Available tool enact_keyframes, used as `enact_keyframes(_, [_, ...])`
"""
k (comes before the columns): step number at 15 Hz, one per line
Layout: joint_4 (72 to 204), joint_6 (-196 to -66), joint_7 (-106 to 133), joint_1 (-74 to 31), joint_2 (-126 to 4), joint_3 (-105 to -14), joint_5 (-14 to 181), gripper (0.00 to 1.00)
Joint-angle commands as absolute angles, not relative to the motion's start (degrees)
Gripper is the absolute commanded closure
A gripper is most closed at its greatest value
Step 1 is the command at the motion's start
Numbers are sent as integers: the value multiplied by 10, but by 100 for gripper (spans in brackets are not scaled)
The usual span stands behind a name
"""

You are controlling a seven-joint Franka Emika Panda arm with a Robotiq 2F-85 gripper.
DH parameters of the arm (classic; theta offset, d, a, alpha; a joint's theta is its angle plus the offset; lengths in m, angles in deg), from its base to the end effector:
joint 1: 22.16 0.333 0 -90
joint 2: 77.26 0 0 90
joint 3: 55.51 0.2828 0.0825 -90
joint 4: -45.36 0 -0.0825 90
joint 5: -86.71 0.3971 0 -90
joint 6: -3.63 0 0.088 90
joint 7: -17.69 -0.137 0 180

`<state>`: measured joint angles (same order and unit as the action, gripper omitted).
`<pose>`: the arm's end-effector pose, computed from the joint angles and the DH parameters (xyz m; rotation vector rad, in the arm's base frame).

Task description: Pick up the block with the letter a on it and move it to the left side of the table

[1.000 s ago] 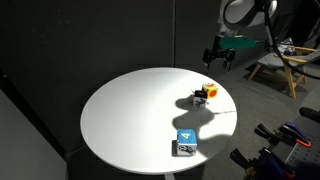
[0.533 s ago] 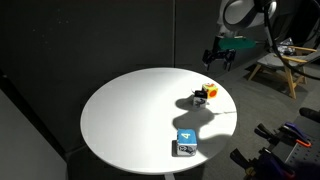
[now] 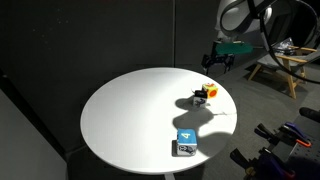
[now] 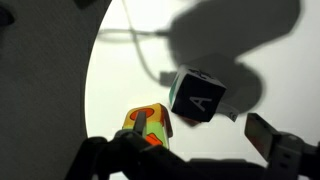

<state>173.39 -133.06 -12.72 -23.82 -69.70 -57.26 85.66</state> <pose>0.5454 -0.0333 0.2413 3.0004 -0.8901 0.0354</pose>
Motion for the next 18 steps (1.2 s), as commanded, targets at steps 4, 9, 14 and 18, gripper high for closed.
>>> enact_keyframes(4, [1695, -1359, -218, -211, -624, -586, 860, 0])
enact_keyframes(9, [1651, -1370, -239, -198, -570, -588, 875, 0])
enact_keyframes(14, [1609, -1373, -251, -186, -526, -595, 881, 0])
enact_keyframes(18, [1590, -1381, -261, -182, -503, -603, 884, 0])
